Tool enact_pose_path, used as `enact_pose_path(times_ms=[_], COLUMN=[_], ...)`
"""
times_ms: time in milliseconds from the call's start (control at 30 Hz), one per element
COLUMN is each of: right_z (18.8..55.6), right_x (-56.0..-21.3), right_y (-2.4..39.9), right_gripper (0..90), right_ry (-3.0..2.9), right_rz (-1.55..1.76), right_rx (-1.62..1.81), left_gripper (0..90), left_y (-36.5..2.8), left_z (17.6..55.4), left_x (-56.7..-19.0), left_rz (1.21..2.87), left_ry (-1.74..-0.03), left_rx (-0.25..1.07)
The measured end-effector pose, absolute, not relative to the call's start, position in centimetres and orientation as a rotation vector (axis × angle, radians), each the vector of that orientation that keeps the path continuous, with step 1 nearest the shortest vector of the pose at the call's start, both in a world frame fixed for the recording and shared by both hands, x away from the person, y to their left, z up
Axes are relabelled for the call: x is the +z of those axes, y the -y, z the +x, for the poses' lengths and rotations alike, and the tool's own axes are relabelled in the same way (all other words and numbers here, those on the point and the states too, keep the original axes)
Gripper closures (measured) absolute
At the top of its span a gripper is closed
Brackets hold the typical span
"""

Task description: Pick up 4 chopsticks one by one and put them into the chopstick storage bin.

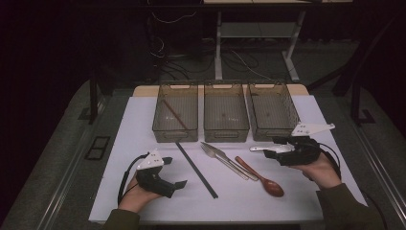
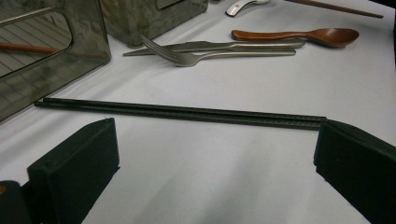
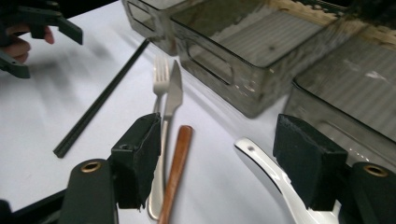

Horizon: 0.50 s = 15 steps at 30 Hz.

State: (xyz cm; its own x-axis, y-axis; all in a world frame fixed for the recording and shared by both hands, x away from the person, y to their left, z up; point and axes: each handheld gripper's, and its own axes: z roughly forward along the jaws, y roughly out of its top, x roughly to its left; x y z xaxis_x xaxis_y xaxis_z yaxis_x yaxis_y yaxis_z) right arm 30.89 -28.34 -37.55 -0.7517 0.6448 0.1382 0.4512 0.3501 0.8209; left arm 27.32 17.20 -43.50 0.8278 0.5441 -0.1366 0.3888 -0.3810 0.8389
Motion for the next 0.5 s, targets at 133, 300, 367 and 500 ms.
enact_pose_path(times_ms=[133, 300, 367, 500], right_z=[30.4, 29.7, 29.4, 29.0], right_x=[-37.9, -38.8, -39.1, -39.7], right_y=[29.5, 31.1, 31.7, 33.0], right_gripper=[31.9, 32.0, 32.0, 32.8], right_ry=[-2.386, -2.373, -2.364, -2.352], right_rz=[1.018, 1.054, 1.068, 1.107], right_rx=[1.358, 1.331, 1.323, 1.278], left_gripper=[0.0, 0.0, 0.0, 0.0], left_y=[-17.4, -17.6, -17.6, -17.7], left_z=[27.1, 26.8, 26.7, 26.6], left_x=[-43.5, -43.4, -43.4, -43.4], left_rz=[2.012, 2.011, 2.008, 2.008], left_ry=[-0.695, -0.706, -0.707, -0.704], left_rx=[0.201, 0.207, 0.21, 0.212])
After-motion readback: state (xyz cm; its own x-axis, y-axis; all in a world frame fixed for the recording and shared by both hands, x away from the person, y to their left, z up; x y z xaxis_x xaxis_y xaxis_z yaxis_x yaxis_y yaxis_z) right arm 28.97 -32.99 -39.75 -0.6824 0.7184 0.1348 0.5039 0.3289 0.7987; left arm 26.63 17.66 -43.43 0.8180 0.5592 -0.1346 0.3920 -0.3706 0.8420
